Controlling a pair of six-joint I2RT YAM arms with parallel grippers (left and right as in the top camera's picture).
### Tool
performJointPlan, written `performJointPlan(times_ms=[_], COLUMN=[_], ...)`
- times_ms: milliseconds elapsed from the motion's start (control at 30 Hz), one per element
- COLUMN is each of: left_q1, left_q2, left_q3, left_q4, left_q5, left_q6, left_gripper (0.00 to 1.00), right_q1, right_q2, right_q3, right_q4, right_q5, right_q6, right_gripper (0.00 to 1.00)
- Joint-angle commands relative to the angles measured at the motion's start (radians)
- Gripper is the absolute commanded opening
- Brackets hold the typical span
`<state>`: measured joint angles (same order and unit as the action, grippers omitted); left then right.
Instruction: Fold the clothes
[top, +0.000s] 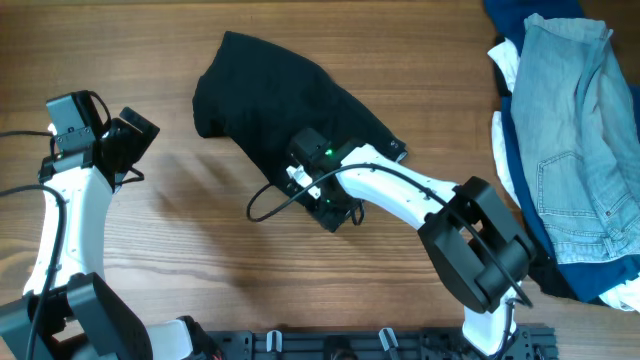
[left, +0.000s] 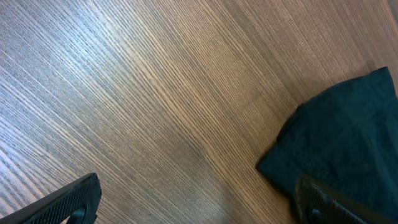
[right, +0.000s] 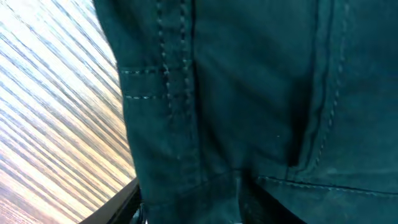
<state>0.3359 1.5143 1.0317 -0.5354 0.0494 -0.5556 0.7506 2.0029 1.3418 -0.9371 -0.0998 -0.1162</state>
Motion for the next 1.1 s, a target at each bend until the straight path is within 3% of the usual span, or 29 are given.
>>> performJointPlan(times_ms=[0, 67, 167, 267, 400, 567, 733, 933, 1067], left_q1=[0.003, 0.002, 0.002, 0.002, 0.002, 0.002, -0.066, -0.412, -0.658], left_q2=[0.008, 0.008, 0.008, 0.008, 0.008, 0.008, 0.008, 0.008, 0.015], left_q3=[0.003, 0.003, 0.003, 0.003, 0.003, 0.003, 0.002, 0.002, 0.002], left_q4=[0.0, 0.0, -0.001, -0.008, -0.008, -0.047, -0.08, -0.086, -0.076], left_q5=[-0.01, -0.009, -0.009, -0.009, -0.009, -0.006, 0.002, 0.055, 0.077], left_q6=[0.009, 0.008, 0.009, 0.009, 0.009, 0.009, 0.109, 0.265, 0.185], left_gripper=[1.0, 1.0, 1.0, 1.0, 1.0, 1.0, 1.0, 1.0, 1.0], right_q1=[-0.006, -0.006, -0.006, -0.015, -0.071, -0.256, -0.502, -0.746, -0.791], right_q2=[-0.031, -0.047, -0.047, -0.047, -0.058, -0.103, -0.096, 0.001, 0.088], right_q3=[0.016, 0.016, 0.016, 0.016, 0.056, 0.323, 0.414, 0.414, 0.414], right_q4=[-0.013, -0.013, -0.012, -0.011, -0.036, -0.118, 0.002, 0.075, 0.068], right_q5=[-0.06, -0.074, -0.073, -0.074, -0.095, -0.115, -0.156, -0.178, -0.224], right_q6=[0.011, 0.014, 0.014, 0.019, 0.041, 0.081, 0.18, 0.278, 0.281], right_gripper=[0.47, 0.4, 0.15, 0.04, 0.04, 0.04, 0.04, 0.04, 0.04])
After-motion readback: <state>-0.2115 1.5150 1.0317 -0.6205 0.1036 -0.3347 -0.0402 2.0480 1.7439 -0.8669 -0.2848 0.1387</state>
